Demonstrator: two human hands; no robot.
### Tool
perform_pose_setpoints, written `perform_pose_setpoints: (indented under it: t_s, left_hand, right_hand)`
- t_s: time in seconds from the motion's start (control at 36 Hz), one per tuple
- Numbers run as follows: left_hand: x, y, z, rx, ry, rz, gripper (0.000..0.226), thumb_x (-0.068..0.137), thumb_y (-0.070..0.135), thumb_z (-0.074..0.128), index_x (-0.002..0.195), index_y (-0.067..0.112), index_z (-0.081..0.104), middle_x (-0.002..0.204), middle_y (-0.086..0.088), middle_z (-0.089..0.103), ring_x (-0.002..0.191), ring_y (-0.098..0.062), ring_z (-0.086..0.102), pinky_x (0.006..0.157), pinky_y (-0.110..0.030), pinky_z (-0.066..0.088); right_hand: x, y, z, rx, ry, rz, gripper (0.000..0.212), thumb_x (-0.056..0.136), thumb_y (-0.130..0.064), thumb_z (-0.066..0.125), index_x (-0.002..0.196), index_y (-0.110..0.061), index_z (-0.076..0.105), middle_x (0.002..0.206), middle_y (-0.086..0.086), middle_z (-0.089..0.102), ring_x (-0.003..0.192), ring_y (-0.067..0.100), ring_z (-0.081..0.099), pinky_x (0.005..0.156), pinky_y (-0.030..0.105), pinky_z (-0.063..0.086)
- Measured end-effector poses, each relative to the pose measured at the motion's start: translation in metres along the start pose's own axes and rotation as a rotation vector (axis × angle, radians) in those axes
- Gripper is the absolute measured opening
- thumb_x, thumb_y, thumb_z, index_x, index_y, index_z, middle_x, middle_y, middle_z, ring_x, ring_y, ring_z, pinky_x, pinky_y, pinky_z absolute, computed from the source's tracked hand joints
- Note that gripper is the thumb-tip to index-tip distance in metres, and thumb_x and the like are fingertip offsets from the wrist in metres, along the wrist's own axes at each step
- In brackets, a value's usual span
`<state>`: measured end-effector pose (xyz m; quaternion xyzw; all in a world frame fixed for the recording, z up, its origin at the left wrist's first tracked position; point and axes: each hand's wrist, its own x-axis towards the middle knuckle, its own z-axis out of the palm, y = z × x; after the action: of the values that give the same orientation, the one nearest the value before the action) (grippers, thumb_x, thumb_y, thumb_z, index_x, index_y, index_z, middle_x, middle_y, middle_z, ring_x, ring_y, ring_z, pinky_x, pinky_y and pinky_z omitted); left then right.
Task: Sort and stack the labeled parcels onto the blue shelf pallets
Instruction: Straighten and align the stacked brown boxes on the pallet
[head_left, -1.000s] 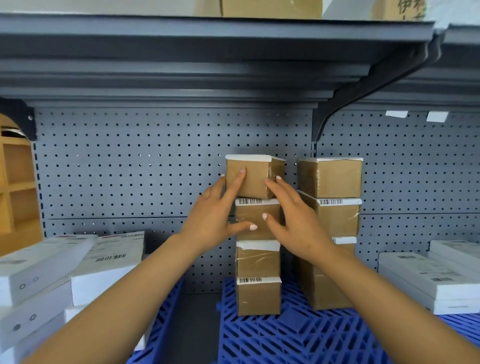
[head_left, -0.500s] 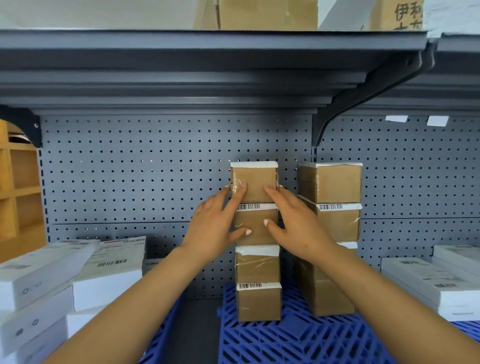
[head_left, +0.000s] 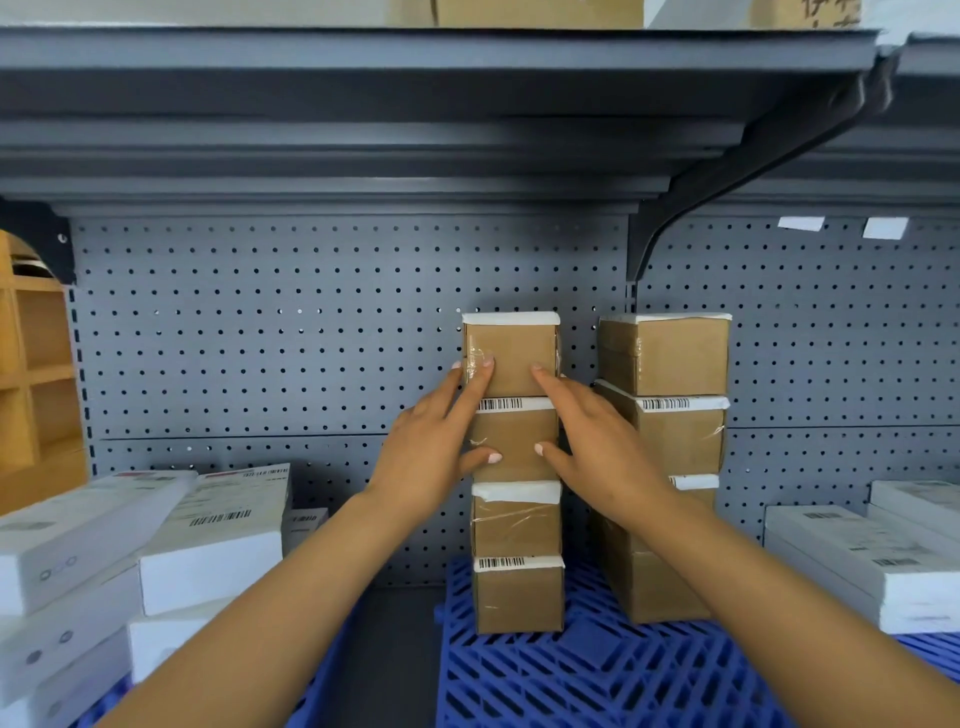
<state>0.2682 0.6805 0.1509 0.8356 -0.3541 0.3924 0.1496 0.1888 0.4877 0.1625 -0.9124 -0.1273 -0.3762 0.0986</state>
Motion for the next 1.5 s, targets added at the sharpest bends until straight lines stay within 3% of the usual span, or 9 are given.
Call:
perform_pose_setpoints:
  t_s: [0.19,0.36,0.5,0.67,0.72,0.83,1.14,1.36,1.5]
  left_hand:
    - [-0.005,0.007,-0.006,0.036,0.012,-0.014,0.095,0.086,0.055,0.057,0.146,0.04,-0.014,0.158,-0.01,0.018,0.14,-0.029,0.029,0.108,-0.046,0.034]
    - [-0.039,0.009,0.002,0.022,-0.004,-0.02,0.098,0.079,0.071,0.041,0.148,0.037,-0.019,0.153,-0.012,0.029,0.135,-0.029,0.037,0.103,-0.044,0.041]
    - [-0.073,0.008,0.024,0.039,-0.095,-0.014,0.103,0.082,0.061,0.056,0.146,0.041,-0.023,0.148,-0.012,0.036,0.13,-0.029,0.041,0.1,-0.042,0.043]
    - [-0.09,0.012,0.047,0.041,-0.18,-0.008,0.11,0.084,0.056,0.062,0.142,0.041,-0.031,0.109,-0.001,0.052,0.095,-0.022,0.053,0.076,-0.033,0.045]
    - [-0.093,0.013,0.052,0.041,-0.204,-0.027,0.11,0.086,0.055,0.06,0.138,0.041,-0.036,0.108,0.001,0.052,0.096,-0.021,0.052,0.08,-0.032,0.044]
    - [-0.093,0.016,0.058,0.018,-0.204,-0.06,0.107,0.09,0.05,0.056,0.135,0.042,-0.04,0.102,0.004,0.052,0.093,-0.018,0.052,0.083,-0.029,0.041]
    - [-0.091,0.021,0.059,0.005,-0.215,-0.081,0.106,0.092,0.045,0.057,0.134,0.041,-0.041,0.08,0.009,0.037,0.075,-0.013,0.047,0.068,-0.024,0.032]
    - [-0.092,0.021,0.06,-0.038,-0.208,-0.069,0.106,0.092,0.045,0.057,0.133,0.043,-0.041,0.084,0.008,0.041,0.074,-0.011,0.043,0.067,-0.025,0.033]
    - [-0.094,0.022,0.062,-0.086,-0.18,-0.087,0.11,0.09,0.04,0.063,0.136,0.046,-0.037,0.098,0.002,0.05,0.086,-0.017,0.052,0.071,-0.028,0.042]
  right_hand:
    - [-0.01,0.003,0.007,0.011,-0.013,0.003,0.082,0.093,-0.038,0.056,0.15,-0.036,-0.002,0.156,0.0,0.017,0.137,0.024,0.028,0.103,0.038,0.039]
    - [-0.042,0.003,0.015,0.046,-0.119,-0.015,0.092,0.093,-0.039,0.056,0.14,-0.048,-0.021,0.159,-0.001,0.007,0.142,0.021,0.02,0.11,0.039,0.033]
    - [-0.066,0.005,0.033,0.029,-0.22,0.028,0.099,0.092,-0.041,0.056,0.136,-0.05,-0.032,0.159,0.001,0.005,0.137,0.022,0.032,0.099,0.036,0.045]
    - [-0.078,0.007,0.056,0.044,-0.293,0.058,0.108,0.091,-0.037,0.06,0.134,-0.046,-0.038,0.157,0.0,0.017,0.09,0.018,0.061,0.066,0.031,0.054]
    - [-0.08,0.008,0.06,0.021,-0.292,0.053,0.107,0.091,-0.037,0.06,0.134,-0.045,-0.038,0.15,0.002,0.032,0.077,0.014,0.059,0.058,0.029,0.052]
    - [-0.082,0.009,0.063,-0.007,-0.296,0.084,0.105,0.093,-0.04,0.057,0.132,-0.045,-0.04,0.109,0.005,0.056,0.066,0.013,0.055,0.057,0.033,0.053]
    - [-0.08,0.016,0.068,-0.009,-0.305,0.091,0.105,0.094,-0.039,0.055,0.13,-0.046,-0.042,0.104,0.006,0.061,0.071,0.017,0.058,0.06,0.035,0.054]
    - [-0.08,0.019,0.068,-0.019,-0.305,0.098,0.104,0.094,-0.04,0.055,0.129,-0.048,-0.042,0.078,0.002,0.057,0.061,0.015,0.056,0.054,0.033,0.051]
    - [-0.083,0.014,0.071,-0.008,-0.277,0.098,0.103,0.095,-0.034,0.055,0.132,-0.044,-0.041,0.064,-0.006,0.047,0.054,0.009,0.051,0.047,0.023,0.043]
